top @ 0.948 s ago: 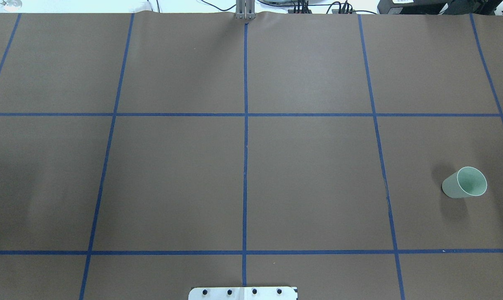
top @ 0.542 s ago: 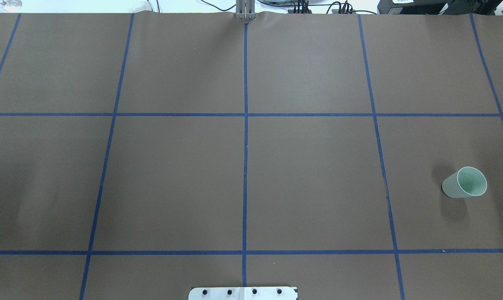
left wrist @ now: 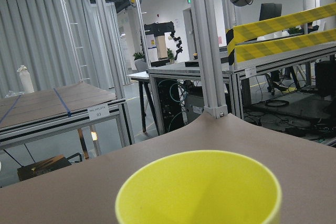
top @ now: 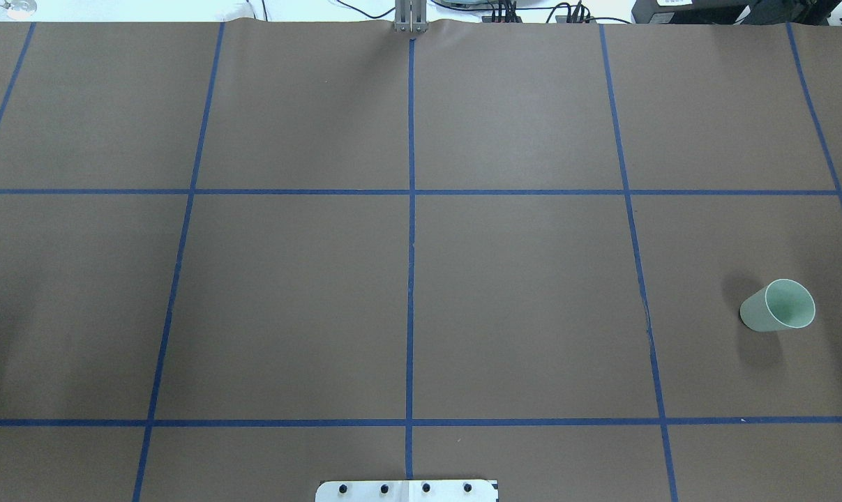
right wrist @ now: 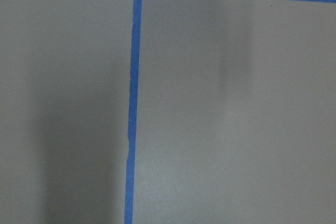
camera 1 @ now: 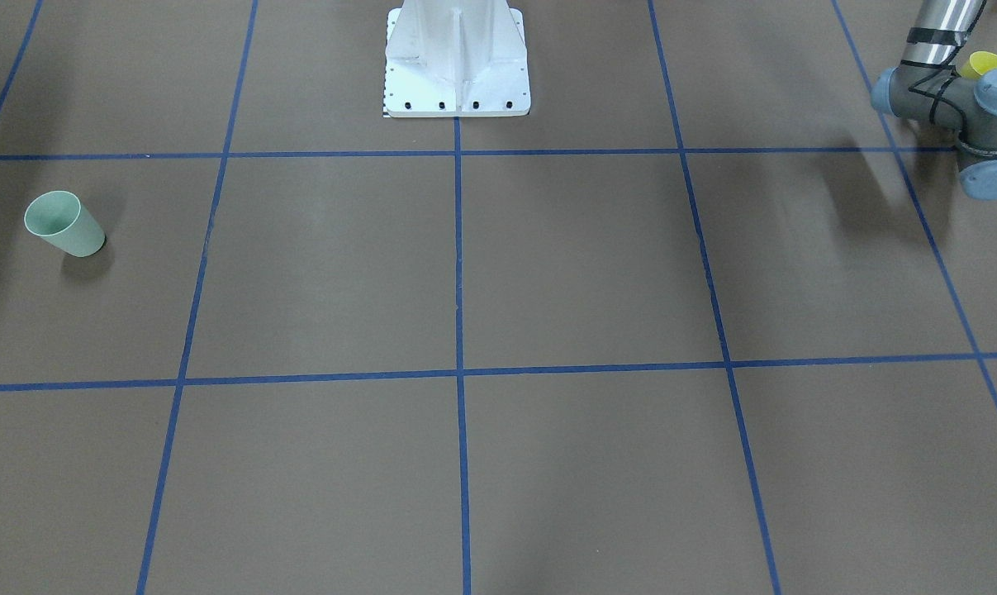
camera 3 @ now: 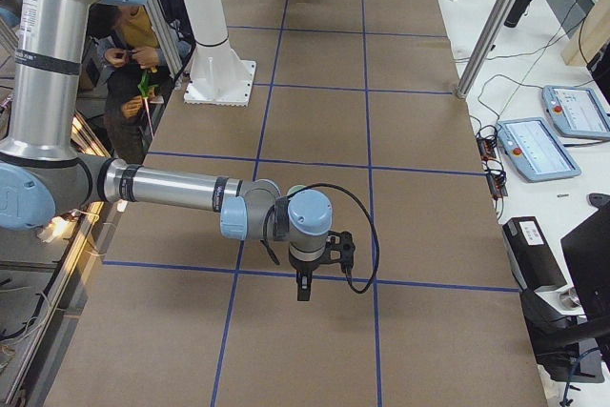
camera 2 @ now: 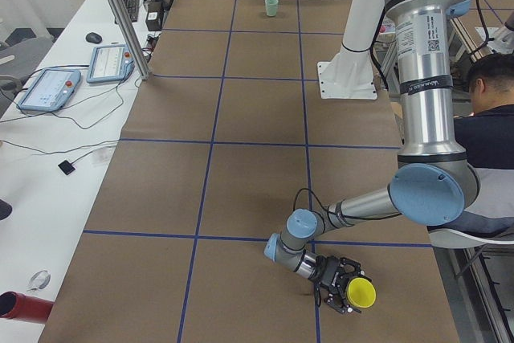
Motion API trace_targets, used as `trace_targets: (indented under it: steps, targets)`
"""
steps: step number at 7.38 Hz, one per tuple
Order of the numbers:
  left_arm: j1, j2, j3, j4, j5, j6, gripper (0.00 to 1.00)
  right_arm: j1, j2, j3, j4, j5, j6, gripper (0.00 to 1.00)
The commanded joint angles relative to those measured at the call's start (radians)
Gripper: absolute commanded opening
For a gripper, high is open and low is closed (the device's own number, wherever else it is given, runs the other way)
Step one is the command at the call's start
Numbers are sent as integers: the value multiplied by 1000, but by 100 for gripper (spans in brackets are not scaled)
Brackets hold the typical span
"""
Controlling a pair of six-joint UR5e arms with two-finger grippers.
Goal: Transfer and stack yellow cup on green cup
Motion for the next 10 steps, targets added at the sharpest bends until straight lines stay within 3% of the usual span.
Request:
trace_targets:
  steps: [1, 2, 3, 4, 6, 8, 10]
  targets:
    - [1, 0, 21, -1, -3, 0, 100, -2, 0, -2, 0, 0, 0, 100]
    - [1, 0, 29, -3, -6, 0, 100, -2, 0, 0, 0, 0, 0, 100]
    - [1, 0, 27, -1, -3, 0, 81, -3, 0, -2, 0, 0, 0, 100]
    - [3, 0, 26, -3, 2, 12, 34, -3, 0, -2, 0, 0, 0, 100]
    - [0, 5, 5, 5, 8, 69, 30, -8, 0, -5, 0, 0, 0, 100]
    - [-1, 87, -104, 26, 26, 142, 30, -12, 0, -9, -2, 0, 0, 100]
    - [-10, 109, -138, 31, 162, 181, 29, -15, 0, -9, -2, 2, 2, 100]
